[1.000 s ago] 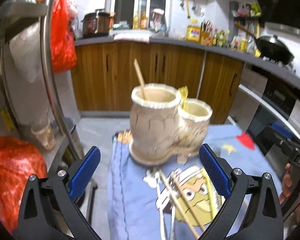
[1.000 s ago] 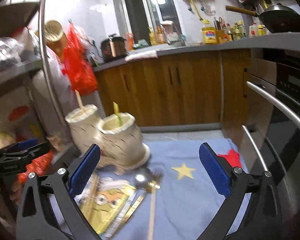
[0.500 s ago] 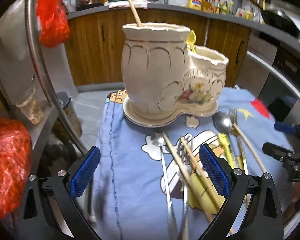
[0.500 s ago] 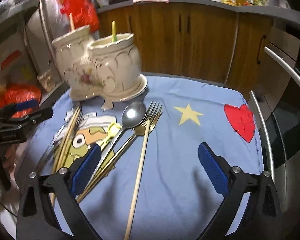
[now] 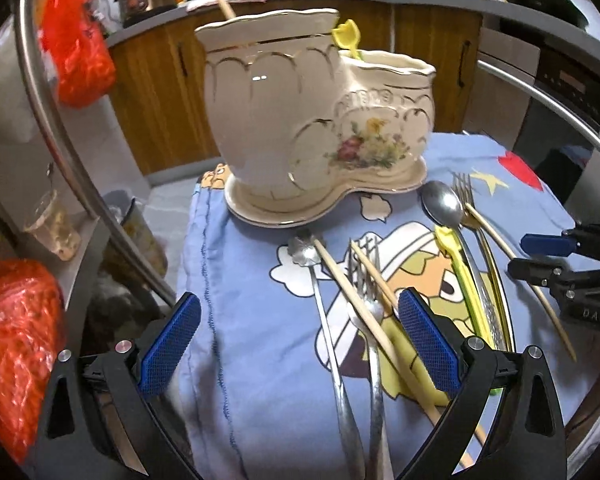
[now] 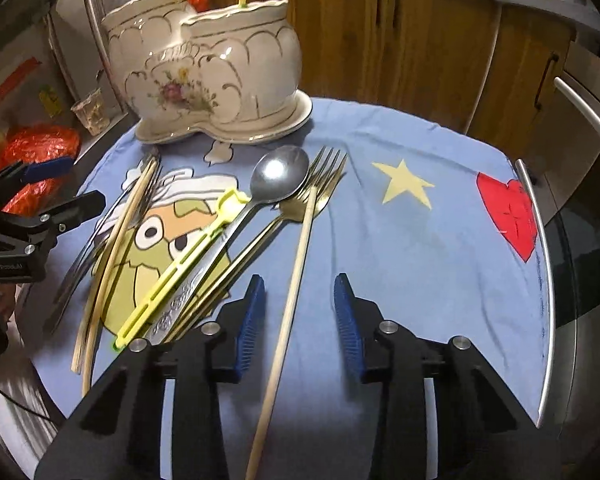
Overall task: Organize utensils
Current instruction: 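Return to the cloth and grasp another wooden chopstick with the right tool, then grasp a wooden chopstick with the left tool, then lift both chopsticks and carry them over the ceramic holder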
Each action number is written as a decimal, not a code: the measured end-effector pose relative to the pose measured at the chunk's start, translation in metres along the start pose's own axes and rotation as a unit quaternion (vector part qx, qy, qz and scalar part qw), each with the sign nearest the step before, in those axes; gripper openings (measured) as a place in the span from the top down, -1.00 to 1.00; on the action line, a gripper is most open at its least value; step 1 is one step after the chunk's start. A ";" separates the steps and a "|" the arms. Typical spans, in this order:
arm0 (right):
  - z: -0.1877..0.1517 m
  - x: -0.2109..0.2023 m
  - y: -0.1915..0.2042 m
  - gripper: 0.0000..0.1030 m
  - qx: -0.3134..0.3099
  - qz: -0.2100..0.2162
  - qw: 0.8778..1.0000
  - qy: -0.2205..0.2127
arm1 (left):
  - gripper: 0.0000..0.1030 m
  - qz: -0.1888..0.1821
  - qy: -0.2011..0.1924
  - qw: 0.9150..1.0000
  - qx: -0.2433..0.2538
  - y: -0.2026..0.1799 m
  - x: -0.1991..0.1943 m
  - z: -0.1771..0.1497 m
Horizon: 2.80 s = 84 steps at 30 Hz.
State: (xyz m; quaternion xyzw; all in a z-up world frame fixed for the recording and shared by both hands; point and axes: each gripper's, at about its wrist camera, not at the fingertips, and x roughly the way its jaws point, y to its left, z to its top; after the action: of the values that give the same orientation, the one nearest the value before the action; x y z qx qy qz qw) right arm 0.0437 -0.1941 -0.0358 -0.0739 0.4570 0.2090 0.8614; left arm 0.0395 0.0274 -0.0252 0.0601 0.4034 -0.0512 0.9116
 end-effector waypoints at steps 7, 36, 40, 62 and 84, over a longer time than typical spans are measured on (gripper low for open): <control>-0.004 -0.001 0.005 0.58 -0.005 -0.002 1.000 0.008 | -0.90 -0.028 0.006 1.000 -0.001 -0.003 -0.005 -0.003; 0.003 -0.011 -0.009 0.90 0.048 0.040 0.998 -0.017 | 0.23 -0.117 0.066 0.991 0.008 -0.049 0.000 -0.013; 0.004 -0.012 -0.008 0.90 0.047 0.040 0.998 -0.020 | 0.26 -0.121 0.069 0.990 0.005 -0.051 0.004 -0.011; 0.003 -0.021 -0.012 0.90 0.057 0.047 0.996 -0.042 | 0.90 -0.165 0.054 0.984 -0.041 -0.033 -0.005 -0.002; 0.060 -0.084 -0.007 0.90 0.083 0.090 0.960 -0.252 | 0.90 -0.135 -0.204 0.968 -0.048 0.015 -0.087 0.069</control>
State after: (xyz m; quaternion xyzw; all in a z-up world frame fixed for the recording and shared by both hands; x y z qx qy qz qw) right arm 0.0509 -0.2058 0.0667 0.0944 0.2455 0.2585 0.9295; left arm 0.0339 0.0361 0.0861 -0.0507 0.2156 -0.1653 0.9611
